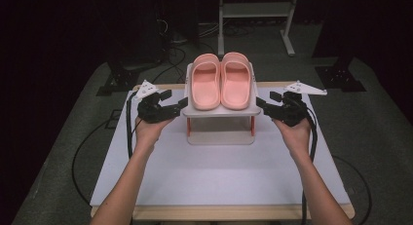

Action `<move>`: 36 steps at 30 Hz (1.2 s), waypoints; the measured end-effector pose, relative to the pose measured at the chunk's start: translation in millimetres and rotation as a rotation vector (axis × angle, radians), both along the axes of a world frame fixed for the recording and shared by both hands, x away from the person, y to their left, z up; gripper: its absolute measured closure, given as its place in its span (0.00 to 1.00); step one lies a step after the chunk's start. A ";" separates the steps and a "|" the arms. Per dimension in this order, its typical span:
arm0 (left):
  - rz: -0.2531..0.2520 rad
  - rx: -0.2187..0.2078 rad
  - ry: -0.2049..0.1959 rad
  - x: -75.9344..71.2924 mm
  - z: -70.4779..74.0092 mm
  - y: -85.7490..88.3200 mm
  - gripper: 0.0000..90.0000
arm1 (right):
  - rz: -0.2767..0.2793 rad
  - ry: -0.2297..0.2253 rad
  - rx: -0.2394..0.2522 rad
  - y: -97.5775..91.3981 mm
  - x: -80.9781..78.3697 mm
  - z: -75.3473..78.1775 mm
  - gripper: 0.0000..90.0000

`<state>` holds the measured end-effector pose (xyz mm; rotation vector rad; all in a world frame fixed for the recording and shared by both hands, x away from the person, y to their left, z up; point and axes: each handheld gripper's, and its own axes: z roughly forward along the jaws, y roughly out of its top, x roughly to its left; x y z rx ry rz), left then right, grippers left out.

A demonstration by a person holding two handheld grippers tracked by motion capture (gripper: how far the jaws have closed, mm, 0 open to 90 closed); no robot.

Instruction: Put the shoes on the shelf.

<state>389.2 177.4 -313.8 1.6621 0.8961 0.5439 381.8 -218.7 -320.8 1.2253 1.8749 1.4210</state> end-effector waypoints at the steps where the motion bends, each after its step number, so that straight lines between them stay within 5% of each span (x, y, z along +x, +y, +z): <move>1: 0.002 -0.004 -0.003 -1.9 -0.7 0.1 0.28 | 0.002 0.004 0.002 -0.7 -0.9 -1.6 0.42; 36: -0.002 0.003 -0.001 -32.4 -26.9 10.0 0.22 | 0.020 0.038 0.026 -20.4 -24.0 -36.2 0.33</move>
